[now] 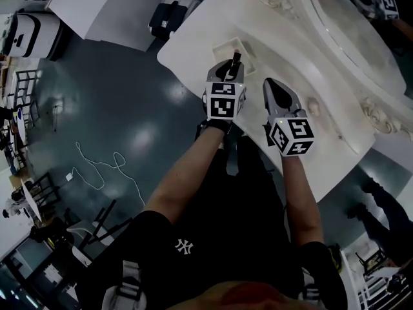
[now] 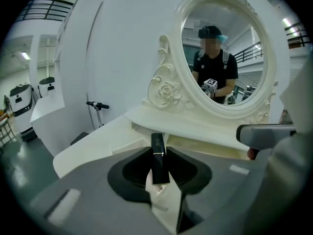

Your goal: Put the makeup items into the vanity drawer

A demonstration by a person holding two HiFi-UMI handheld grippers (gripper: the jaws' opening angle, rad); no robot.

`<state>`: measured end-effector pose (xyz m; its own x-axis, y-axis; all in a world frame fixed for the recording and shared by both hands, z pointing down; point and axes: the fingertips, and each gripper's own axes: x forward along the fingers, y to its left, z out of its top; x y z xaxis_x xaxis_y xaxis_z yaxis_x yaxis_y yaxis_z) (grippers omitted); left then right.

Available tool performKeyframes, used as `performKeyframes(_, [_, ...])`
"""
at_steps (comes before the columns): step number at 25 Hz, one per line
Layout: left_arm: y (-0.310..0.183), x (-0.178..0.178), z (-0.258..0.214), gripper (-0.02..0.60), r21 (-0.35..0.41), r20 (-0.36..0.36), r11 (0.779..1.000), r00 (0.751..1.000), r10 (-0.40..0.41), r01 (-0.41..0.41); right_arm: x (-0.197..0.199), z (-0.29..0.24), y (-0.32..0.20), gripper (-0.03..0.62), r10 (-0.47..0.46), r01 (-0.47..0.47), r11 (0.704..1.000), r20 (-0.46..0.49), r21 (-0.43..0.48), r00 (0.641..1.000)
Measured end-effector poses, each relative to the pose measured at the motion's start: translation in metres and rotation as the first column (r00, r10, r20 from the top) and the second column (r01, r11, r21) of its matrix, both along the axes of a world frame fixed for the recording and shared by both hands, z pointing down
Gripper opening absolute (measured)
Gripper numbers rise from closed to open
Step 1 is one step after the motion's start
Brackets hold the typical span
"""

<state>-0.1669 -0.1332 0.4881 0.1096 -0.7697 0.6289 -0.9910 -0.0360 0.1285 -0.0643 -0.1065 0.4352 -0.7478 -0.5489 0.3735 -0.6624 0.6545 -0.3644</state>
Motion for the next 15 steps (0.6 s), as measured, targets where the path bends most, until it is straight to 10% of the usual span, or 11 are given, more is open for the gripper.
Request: performKeyframes(15, [-0.017,-0.018,0.035,0.103,-0.085,0.033,0.994,0.997,-0.071,0.073,-0.004,0.026,-0.02,0.022,-0.035,0.034,0.997,-0.014,-0.064,0.999])
